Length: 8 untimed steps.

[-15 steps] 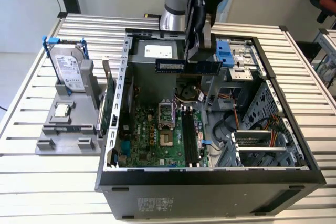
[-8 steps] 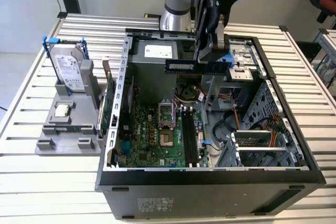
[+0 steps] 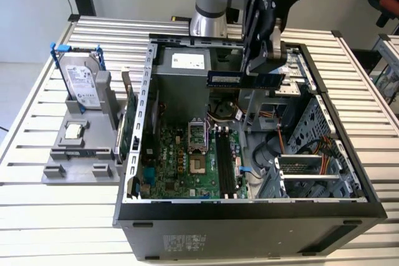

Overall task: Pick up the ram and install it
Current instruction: 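Insert the ram into the slot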

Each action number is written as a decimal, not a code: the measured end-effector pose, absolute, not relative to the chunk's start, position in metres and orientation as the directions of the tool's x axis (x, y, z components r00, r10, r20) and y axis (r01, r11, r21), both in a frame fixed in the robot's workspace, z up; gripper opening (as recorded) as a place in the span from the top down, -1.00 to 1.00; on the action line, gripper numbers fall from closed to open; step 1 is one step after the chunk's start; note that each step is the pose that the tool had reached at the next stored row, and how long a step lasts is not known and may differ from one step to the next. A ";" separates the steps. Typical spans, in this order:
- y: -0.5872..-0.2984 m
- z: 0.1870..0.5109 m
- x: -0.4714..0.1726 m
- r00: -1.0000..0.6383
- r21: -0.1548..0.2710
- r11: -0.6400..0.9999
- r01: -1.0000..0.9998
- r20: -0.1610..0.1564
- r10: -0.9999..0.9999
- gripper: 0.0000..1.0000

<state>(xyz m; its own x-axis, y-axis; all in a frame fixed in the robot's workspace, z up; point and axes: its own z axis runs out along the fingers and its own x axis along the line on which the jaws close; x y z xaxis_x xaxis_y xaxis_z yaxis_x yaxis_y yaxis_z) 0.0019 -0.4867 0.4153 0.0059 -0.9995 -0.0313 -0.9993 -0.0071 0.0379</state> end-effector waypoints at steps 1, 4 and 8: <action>-0.487 0.415 0.004 0.006 0.038 -0.007 -0.999 -0.031 -0.999 1.00; -0.487 0.415 0.006 0.006 0.038 -0.007 -0.999 -0.031 -0.999 1.00; -0.487 0.415 0.007 0.006 0.038 -0.007 -0.999 -0.031 -0.999 1.00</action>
<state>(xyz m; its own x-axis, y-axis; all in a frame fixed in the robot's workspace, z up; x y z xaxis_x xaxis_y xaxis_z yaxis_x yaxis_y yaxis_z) 0.0073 -0.4868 0.4153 0.0060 -0.9995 -0.0312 -0.9993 -0.0071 0.0379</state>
